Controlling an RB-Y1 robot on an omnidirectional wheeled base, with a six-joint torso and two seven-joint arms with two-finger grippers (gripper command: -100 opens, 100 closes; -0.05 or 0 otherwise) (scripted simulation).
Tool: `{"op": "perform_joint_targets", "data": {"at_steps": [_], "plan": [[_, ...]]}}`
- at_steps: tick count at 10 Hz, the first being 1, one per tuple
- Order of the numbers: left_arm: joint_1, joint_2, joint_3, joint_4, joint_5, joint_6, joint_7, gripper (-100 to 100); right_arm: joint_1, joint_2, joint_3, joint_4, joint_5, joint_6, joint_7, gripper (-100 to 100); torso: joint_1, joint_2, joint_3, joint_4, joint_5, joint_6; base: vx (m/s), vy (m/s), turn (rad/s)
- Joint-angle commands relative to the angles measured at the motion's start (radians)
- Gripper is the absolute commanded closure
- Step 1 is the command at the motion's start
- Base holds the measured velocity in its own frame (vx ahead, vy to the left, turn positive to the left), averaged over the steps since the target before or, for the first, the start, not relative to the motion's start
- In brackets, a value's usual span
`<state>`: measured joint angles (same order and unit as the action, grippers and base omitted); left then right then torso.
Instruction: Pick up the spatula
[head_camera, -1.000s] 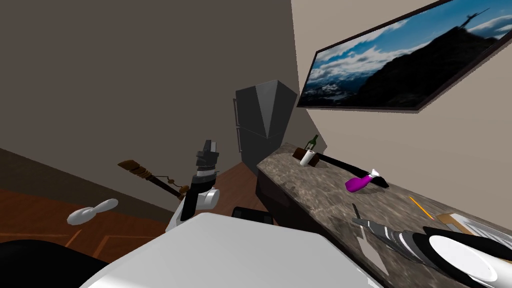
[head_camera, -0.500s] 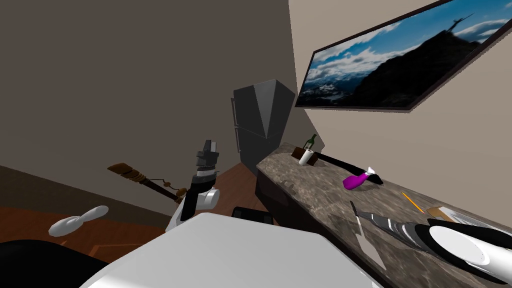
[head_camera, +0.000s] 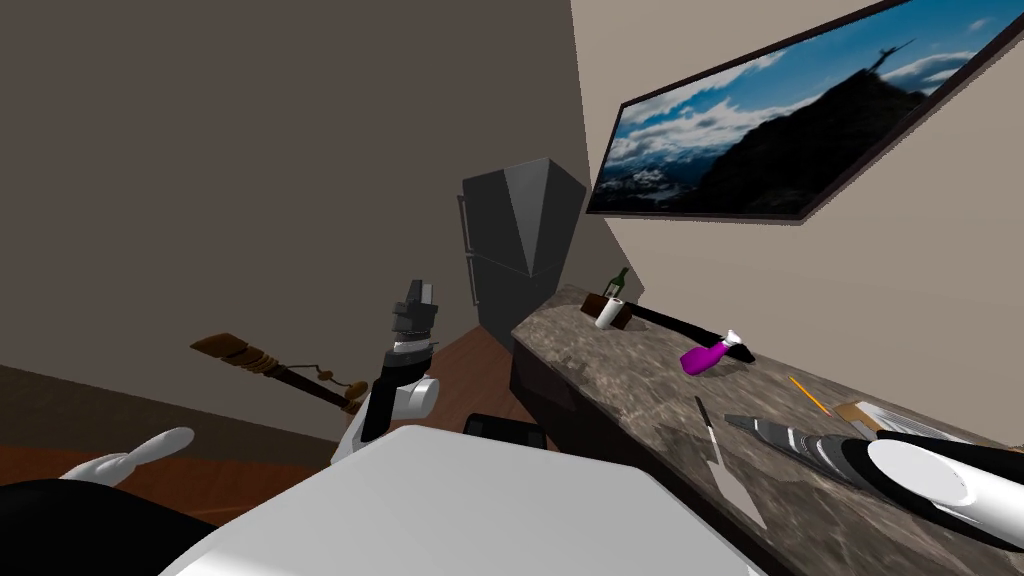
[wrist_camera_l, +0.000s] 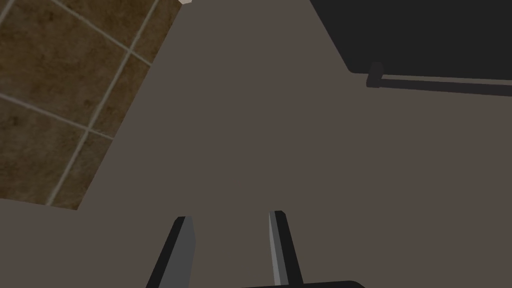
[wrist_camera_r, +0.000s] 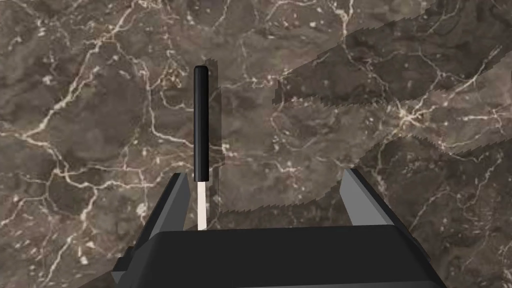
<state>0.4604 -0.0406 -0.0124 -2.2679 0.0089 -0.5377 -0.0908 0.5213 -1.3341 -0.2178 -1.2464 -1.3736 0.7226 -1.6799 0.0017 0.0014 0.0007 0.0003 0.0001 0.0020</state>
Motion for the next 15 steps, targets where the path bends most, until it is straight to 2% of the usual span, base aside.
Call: {"op": "perform_joint_targets", "data": {"at_steps": [1, 2, 3, 4, 5, 6, 7, 8, 9, 11, 12, 13, 15], "plan": [[0.000, 0.000, 0.000, 0.000, 0.000, 0.000, 0.000, 0, -0.050, 0.028, -0.026, 0.050, 0.050, 0.033, 0.050, -100, 0.000, 0.000, 0.000, 0.000, 0.000, 0.000, 0.024, 0.044, -0.143], [0.000, 0.000, 0.000, 0.000, 0.000, 0.000, 0.000, 0, -0.082, 0.028, -0.026, 0.081, 0.081, 0.033, 0.066, -100, 0.001, -0.001, 0.000, 0.000, 0.001, -0.001, 0.015, 0.023, -0.004], [0.000, 0.000, 0.000, 0.000, 0.000, 0.000, 0.000, 0, -0.111, 0.028, -0.026, 0.085, 0.083, 0.033, 0.066, -100, 0.000, -0.001, -0.001, 0.000, 0.000, -0.002, 0.005, 0.003, 0.024], [0.000, 0.000, 0.000, 0.000, 0.000, 0.000, 0.000, 0, -0.138, 0.079, -0.077, 0.127, 0.125, 0.080, 0.113, -100, -0.001, 0.000, 0.000, 0.000, 0.000, -0.001, 0.017, 0.019, -0.215], [0.000, 0.000, 0.000, 0.000, 0.000, 0.000, 0.000, 0, -0.175, 0.082, -0.084, 0.165, 0.146, 0.089, 0.148, -100, 0.000, 0.000, 0.000, 0.000, 0.000, 0.000, 0.021, 0.039, -0.130], [0.000, 0.000, 0.000, 0.000, 0.000, 0.000, 0.000, 0, -0.206, 0.082, -0.084, 0.194, 0.180, 0.089, 0.161, -100, 0.001, 0.000, 0.000, 0.000, 0.000, -0.001, 0.011, 0.025, 0.022], [0.000, 0.000, 0.000, 0.000, 0.000, 0.000, 0.000, 0, -0.238, 0.082, -0.084, 0.196, 0.183, 0.089, 0.161, -100, 0.000, -0.001, 0.000, 0.000, 0.000, -0.002, 0.004, 0.006, 0.028], [0.000, 0.000, 0.000, 0.000, 0.000, 0.000, 0.000, 0, -0.238, 0.082, -0.084, 0.196, 0.183, 0.089, 0.161, -100, 0.000, -0.001, 0.000, 0.000, 0.000, -0.002, 0.000, 0.000, 0.000], [0.000, 0.000, 0.000, 0.000, 0.000, 0.000, 0.000, 0, -0.275, 0.133, -0.136, 0.235, 0.234, 0.139, 0.202, -100, -0.001, 0.000, 0.000, 0.000, 0.000, -0.001, 0.017, 0.016, -0.220], [0.000, 0.000, 0.000, 0.000, 0.000, 0.000, 0.000, 0, -0.328, 0.136, -0.142, 0.288, 0.284, 0.146, 0.253, -100, 0.001, -0.001, 0.000, 0.000, 0.000, -0.001, 0.019, 0.038, -0.056], [0.000, 0.000, 0.000, 0.000, 0.000, 0.000, 0.000, 0, -0.355, 0.136, -0.142, 0.307, 0.284, 0.146, 0.256, -100, 0.001, -0.001, -0.001, 0.000, 0.001, -0.002, 0.001, 0.008, 0.030], [0.000, 0.000, 0.000, 0.000, 0.000, 0.000, 0.000, 0, -0.387, 0.186, -0.192, 0.342, 0.329, 0.196, 0.298, -100, 0.000, 0.000, 0.000, 0.000, 0.000, -0.002, 0.026, 0.027, -0.210], [0.000, 0.000, 0.000, 0.000, 0.000, 0.000, 0.000, 0, -0.432, 0.190, -0.200, 0.387, 0.384, 0.202, 0.346, -100, 0.001, -0.001, -0.001, 0.000, 0.000, -0.001, 0.017, 0.033, -0.055]]}}
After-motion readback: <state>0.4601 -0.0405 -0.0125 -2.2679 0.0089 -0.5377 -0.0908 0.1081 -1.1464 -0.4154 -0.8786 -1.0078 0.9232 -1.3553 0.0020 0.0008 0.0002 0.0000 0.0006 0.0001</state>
